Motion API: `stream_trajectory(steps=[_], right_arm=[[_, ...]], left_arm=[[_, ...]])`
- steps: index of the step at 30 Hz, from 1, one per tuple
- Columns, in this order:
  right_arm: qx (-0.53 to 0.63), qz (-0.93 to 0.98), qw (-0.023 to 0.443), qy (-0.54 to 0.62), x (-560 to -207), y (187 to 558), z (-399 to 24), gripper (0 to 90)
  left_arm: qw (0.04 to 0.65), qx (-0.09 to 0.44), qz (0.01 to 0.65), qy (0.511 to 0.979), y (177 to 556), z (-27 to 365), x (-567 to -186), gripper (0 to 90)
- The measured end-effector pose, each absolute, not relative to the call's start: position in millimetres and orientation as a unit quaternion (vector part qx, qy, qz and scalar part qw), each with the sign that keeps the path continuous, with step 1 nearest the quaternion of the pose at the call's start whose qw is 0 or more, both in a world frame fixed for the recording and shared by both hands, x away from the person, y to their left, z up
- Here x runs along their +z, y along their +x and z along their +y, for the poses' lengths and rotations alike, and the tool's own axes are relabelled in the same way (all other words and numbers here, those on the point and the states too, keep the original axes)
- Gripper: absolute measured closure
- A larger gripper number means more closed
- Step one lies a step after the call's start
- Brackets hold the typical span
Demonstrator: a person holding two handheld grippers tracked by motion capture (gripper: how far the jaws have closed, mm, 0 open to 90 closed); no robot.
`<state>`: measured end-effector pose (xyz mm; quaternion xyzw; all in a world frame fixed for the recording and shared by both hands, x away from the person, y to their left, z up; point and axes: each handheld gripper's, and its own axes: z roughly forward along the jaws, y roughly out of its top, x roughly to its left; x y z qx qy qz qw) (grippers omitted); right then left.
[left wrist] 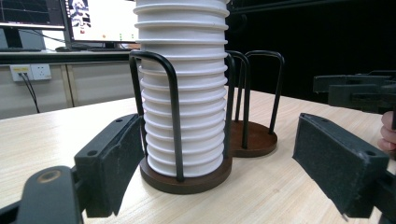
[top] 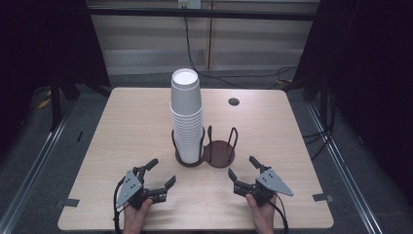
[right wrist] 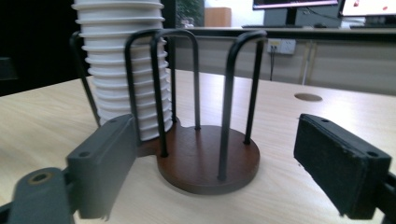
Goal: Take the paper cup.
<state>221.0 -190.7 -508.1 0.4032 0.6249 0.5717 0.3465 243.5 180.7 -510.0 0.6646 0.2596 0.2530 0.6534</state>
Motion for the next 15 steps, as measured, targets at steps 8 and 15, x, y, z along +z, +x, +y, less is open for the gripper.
stream_trajectory(steps=[8,15], right_arm=[[0.573,0.622,0.353,0.401,-508.4,219.5,-191.0,12.8],[0.576,0.628,0.328,0.408,-507.4,222.5,-193.5,13.6]], left_arm=[[0.654,0.253,0.261,0.663,243.5,180.4,-510.0,15.8],[0.654,0.253,0.261,0.663,243.4,180.4,-510.0,15.9]])
